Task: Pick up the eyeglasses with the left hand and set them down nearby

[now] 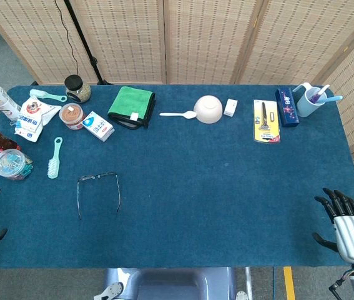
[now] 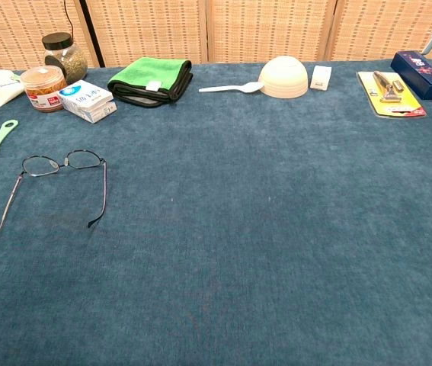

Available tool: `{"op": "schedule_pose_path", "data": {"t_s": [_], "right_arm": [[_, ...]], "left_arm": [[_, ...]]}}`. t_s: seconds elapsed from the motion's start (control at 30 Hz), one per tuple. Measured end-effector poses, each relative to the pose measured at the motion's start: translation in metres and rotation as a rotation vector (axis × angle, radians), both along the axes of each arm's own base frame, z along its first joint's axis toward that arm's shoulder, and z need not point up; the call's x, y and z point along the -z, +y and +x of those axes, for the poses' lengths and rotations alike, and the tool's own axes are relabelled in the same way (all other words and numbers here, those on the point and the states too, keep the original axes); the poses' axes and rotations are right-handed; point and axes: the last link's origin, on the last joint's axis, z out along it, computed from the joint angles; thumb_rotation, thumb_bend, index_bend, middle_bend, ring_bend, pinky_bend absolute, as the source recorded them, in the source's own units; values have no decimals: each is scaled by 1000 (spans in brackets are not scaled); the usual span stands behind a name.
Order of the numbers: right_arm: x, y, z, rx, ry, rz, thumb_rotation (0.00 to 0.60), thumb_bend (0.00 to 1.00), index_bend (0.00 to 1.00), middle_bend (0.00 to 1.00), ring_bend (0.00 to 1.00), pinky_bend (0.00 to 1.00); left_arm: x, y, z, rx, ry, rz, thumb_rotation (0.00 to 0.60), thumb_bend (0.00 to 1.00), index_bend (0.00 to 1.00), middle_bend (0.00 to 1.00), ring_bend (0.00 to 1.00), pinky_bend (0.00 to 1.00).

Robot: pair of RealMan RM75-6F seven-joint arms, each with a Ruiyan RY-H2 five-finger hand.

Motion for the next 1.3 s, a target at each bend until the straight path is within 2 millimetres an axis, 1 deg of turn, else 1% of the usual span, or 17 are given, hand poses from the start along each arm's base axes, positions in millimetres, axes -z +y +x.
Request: {"op": "schedule_pose_path", "data": {"t_s": [0.43,0.73,0.87,1.03,1.3], "right_arm": [[-1,2,0,5,4,-3,600,142,208,113,105,152],[-3,5,-1,12,8,-10,600,143,208,113,105,153],[-4,5,0,13,13,-14,600,143,209,113,105,153],[-6,6,0,18,19,-19,600,143,208,113,106,153],[-10,10,-1,30,26,-32,600,143,208,113,106,153]], "left_arm": [[2,2,0,8,4,-10,600,149,156,60,7,0],[2,13,0,23,37,-38,600,150,156,52,3,0],[3,23,1,43,62,-60,600,149,159,40,0,0],[8,41,2,69,104,-116,600,149,184,14,0,0],[22,70,7,113,168,-230,600,149,185,0,0,0]]}}
